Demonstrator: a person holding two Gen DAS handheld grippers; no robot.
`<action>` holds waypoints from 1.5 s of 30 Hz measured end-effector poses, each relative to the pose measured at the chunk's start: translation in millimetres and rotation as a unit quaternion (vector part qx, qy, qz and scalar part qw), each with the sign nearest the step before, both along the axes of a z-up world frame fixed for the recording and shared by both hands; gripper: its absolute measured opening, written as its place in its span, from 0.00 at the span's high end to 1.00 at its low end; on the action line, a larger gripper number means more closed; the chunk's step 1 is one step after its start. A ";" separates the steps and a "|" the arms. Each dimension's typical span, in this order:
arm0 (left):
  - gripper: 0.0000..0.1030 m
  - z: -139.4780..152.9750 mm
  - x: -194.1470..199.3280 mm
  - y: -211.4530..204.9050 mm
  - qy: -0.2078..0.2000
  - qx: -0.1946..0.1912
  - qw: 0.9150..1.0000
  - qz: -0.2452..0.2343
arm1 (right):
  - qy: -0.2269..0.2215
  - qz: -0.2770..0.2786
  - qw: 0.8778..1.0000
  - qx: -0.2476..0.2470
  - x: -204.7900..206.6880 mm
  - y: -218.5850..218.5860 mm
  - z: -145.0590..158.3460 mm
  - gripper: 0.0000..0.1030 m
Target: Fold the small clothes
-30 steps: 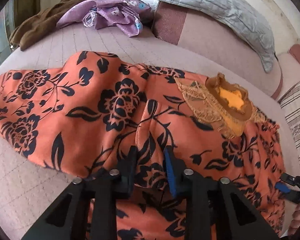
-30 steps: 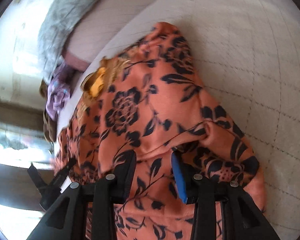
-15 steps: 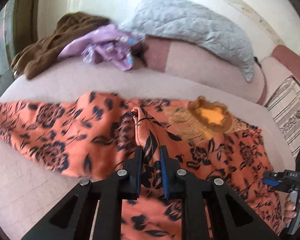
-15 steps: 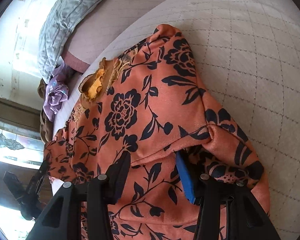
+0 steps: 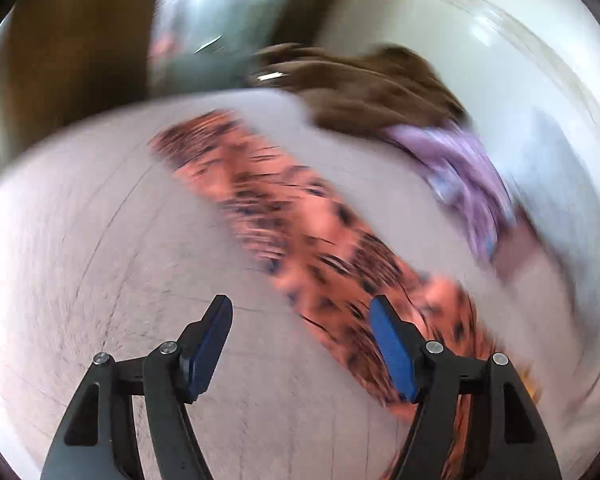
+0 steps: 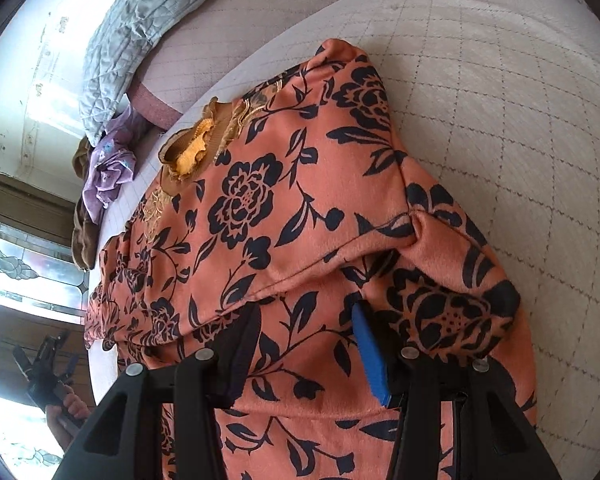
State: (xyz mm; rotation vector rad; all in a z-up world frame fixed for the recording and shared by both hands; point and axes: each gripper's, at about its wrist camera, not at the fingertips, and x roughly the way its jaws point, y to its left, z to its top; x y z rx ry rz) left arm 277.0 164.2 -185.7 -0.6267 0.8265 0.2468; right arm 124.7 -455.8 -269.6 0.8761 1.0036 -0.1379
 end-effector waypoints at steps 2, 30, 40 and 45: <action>0.30 -22.1 3.3 29.5 0.006 -0.077 0.996 0.047 | -0.001 0.001 1.000 -0.003 -0.8 0.6 -0.6 0.50; 0.97 74.6 12.8 -112.3 -0.145 0.149 0.956 -0.207 | -0.015 0.090 0.996 0.004 1.9 32.7 23.4 0.50; 0.56 69.0 -104.2 -340.3 -0.153 0.187 0.809 -0.536 | -0.101 0.021 0.995 0.012 -31.8 -3.2 57.4 0.44; 0.32 85.1 -100.0 -294.1 -0.187 0.175 0.835 -0.486 | -0.121 -0.005 0.991 0.049 -33.9 -18.5 58.9 0.35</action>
